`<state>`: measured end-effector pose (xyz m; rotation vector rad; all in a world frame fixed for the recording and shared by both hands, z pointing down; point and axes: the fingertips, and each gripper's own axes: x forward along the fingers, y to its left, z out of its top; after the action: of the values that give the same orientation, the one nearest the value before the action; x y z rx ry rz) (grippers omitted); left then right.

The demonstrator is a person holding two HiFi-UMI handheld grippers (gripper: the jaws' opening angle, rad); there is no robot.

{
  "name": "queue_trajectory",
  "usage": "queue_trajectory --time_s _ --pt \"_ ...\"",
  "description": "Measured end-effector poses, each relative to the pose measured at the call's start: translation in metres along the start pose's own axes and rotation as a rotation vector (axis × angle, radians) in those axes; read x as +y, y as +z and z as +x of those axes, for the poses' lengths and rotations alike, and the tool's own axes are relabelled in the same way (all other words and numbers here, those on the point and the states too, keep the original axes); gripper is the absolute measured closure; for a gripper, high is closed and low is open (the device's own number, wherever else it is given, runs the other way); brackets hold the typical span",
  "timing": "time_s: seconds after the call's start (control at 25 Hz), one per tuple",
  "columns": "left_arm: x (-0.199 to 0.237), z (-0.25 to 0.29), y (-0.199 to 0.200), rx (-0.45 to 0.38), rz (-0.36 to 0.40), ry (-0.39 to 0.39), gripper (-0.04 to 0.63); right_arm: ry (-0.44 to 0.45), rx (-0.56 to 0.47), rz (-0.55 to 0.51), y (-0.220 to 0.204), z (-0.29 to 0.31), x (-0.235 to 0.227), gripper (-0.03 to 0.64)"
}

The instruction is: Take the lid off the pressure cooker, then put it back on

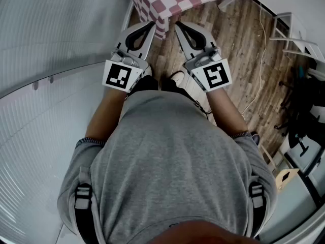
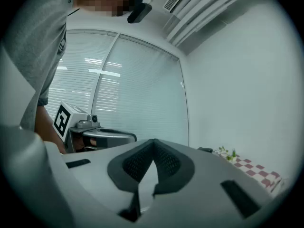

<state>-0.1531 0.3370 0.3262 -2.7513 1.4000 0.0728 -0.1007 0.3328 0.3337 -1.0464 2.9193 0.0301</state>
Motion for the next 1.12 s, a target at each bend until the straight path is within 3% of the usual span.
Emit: queue_trajectory --time_s 0.32,0.56,0.76,0.92,1.04,1.12 --pt "-0.004 -0.034 -0.002 0.012 0.003 -0.048 0.578 -0.021 0.119 -0.045 -0.020 -0.026 0.027 0.617" --pt "0.006 -0.044 0.000 0.000 -0.005 -0.074 0.578 -0.051 0.055 -0.039 0.000 -0.017 0.039 0.586" --pt "0.011 -0.046 0.001 -0.007 -0.002 -0.096 0.577 -0.064 0.041 -0.023 0.002 -0.010 0.044 0.604" --pt "0.015 -0.048 -0.012 0.008 0.014 -0.121 0.574 -0.021 0.115 -0.055 -0.021 -0.007 0.049 0.607" --pt "0.011 -0.045 -0.002 0.032 0.022 -0.153 0.569 0.015 0.164 -0.067 -0.014 -0.007 0.051 0.603" --pt "0.007 -0.047 -0.006 0.055 0.021 -0.179 0.528 0.027 0.184 -0.067 -0.015 -0.007 0.053 0.588"
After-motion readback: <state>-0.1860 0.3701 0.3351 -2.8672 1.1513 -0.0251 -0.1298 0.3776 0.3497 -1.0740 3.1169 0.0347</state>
